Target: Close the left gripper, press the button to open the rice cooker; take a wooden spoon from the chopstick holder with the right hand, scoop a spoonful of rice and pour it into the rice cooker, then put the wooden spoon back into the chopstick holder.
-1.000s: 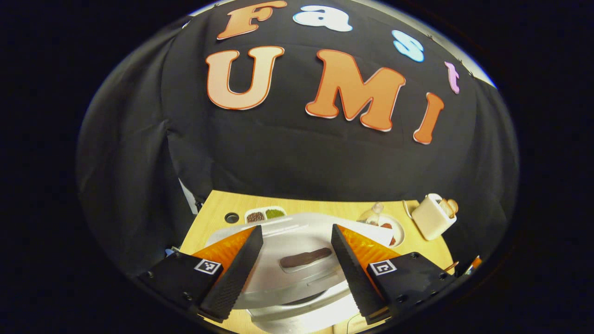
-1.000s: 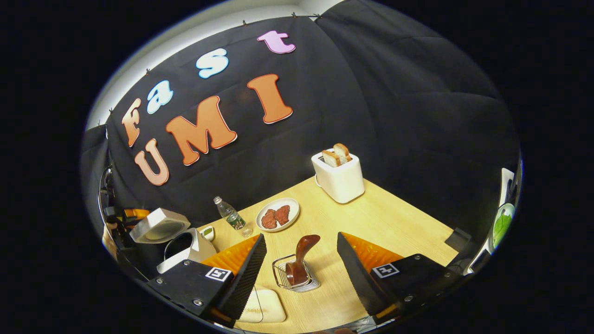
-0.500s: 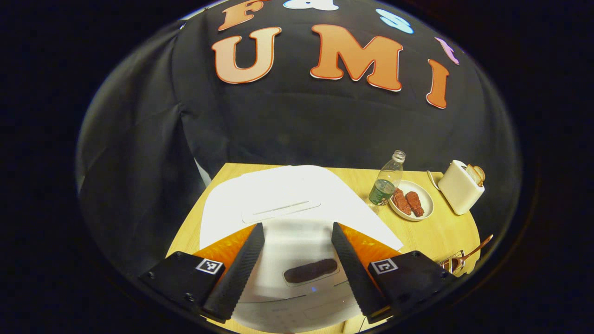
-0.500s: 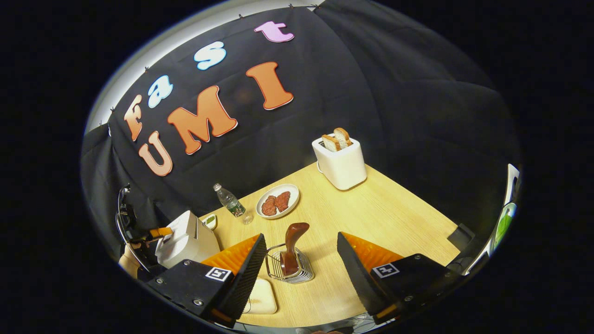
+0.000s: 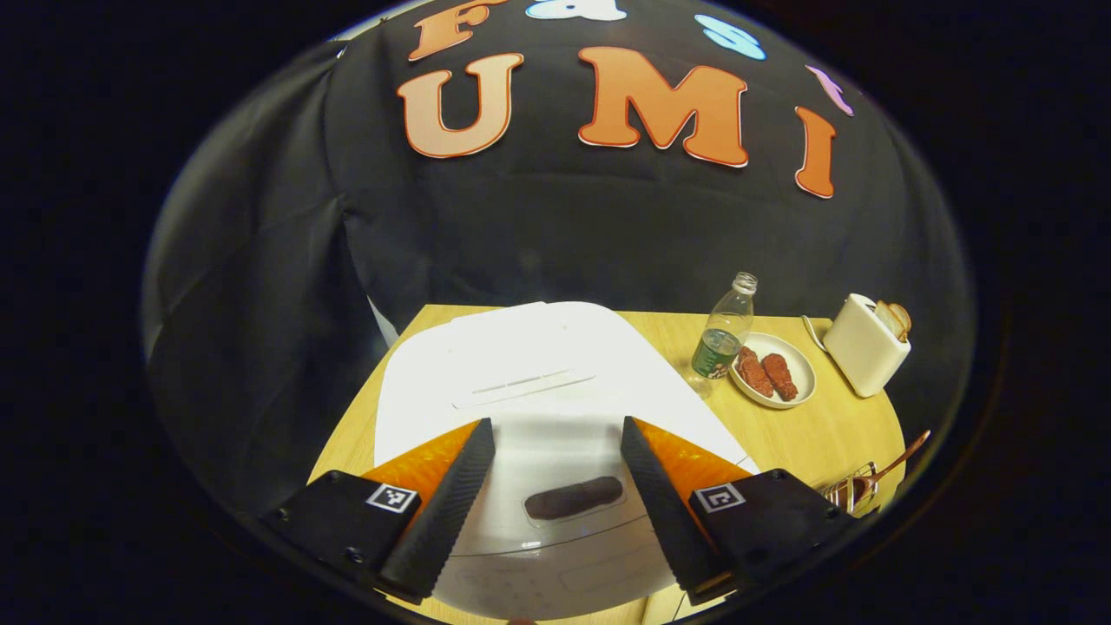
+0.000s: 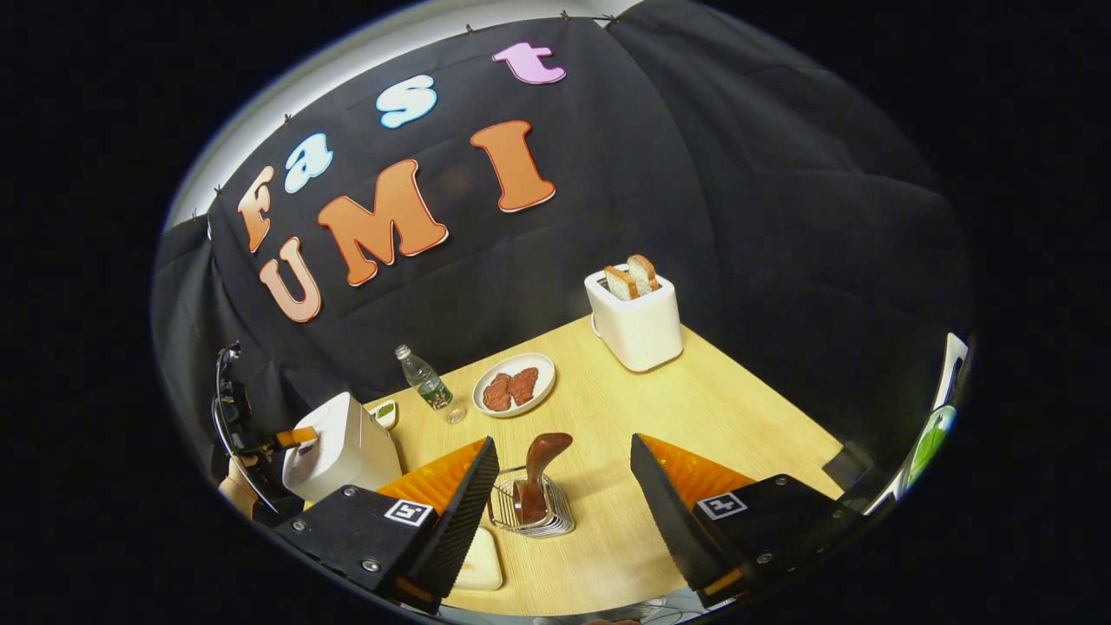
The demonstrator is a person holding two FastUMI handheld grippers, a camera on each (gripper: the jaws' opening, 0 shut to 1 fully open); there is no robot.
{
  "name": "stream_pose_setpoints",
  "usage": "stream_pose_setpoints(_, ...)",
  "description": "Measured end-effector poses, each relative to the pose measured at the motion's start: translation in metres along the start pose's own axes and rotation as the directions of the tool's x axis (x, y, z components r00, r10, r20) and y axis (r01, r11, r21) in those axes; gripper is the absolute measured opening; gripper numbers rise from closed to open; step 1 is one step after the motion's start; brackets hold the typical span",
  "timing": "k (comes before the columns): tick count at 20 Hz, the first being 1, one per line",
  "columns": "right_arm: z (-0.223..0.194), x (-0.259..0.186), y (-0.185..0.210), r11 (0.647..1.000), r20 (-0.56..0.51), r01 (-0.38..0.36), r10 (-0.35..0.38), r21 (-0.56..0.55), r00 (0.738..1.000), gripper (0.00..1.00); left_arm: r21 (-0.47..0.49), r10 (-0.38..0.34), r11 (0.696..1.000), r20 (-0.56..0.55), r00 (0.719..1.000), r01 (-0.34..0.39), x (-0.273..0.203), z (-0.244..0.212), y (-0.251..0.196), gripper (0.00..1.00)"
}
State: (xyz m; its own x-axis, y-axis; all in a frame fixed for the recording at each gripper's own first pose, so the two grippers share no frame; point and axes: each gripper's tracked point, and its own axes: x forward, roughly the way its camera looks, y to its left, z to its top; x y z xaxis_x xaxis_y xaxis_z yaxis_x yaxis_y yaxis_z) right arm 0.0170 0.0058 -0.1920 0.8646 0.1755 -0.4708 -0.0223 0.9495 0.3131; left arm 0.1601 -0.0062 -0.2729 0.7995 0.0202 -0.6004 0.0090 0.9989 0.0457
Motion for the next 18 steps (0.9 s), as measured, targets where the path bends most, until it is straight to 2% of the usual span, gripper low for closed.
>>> stream_pose_setpoints(3,0.020,-0.003,0.001,0.999,0.039,0.009,-0.007,-0.047,0.999,0.95,0.011,-0.005,1.000,0.091,0.996,0.004,-0.029,0.028,0.003,1.00)
stream_pose_setpoints(7,0.058,-0.013,0.003,0.994,0.113,0.028,-0.016,-0.107,0.993,0.95,-0.008,-0.049,0.999,0.224,0.973,0.052,-0.095,0.077,0.004,1.00)
stream_pose_setpoints(9,0.077,-0.019,0.005,0.991,0.147,0.040,-0.020,-0.129,0.989,0.95,-0.010,-0.056,0.998,0.296,0.953,0.062,-0.135,0.099,0.012,1.00)
stream_pose_setpoints(12,0.110,-0.035,0.013,0.985,0.211,0.047,-0.011,-0.163,0.977,0.95,-0.005,-0.027,0.999,0.403,0.915,0.032,-0.197,0.133,0.033,0.99)
stream_pose_setpoints(18,0.156,-0.070,0.028,0.967,0.314,0.065,0.015,-0.245,0.949,0.95,-0.038,0.043,0.999,0.538,0.842,-0.027,-0.288,0.159,0.070,0.99)
